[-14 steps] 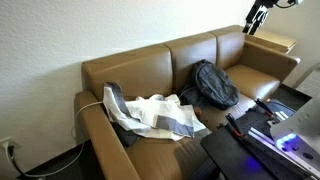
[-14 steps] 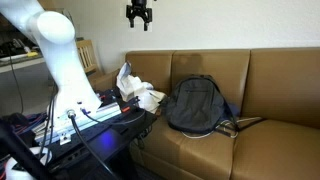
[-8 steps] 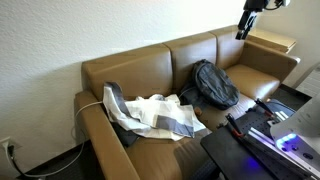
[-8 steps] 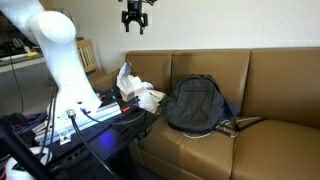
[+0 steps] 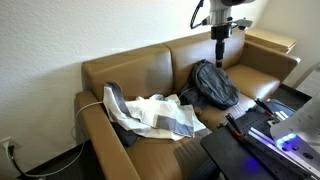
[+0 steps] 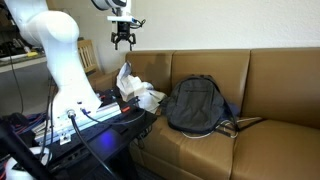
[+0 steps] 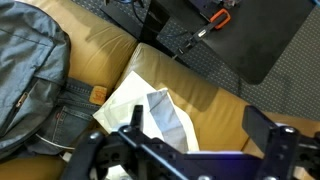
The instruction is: Place the white cloth on the armest
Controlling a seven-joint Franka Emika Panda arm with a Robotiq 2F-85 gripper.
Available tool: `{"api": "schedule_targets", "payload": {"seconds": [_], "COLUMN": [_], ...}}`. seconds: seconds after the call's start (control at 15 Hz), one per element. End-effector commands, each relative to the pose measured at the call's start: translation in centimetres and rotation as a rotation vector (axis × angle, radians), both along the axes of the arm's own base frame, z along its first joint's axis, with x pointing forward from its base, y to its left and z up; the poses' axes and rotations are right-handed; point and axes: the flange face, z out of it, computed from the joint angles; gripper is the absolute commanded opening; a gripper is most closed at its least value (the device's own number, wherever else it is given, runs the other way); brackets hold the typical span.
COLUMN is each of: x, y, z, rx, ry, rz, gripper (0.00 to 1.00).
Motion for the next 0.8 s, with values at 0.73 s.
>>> {"api": "schedule_targets", "payload": {"seconds": [0.73], "x": [1.9], "y": [6.9], "z": [-18.4], "rx": [0.003], "ry": [0.011], "rz": [-0.078], "gripper": [1.0]}}
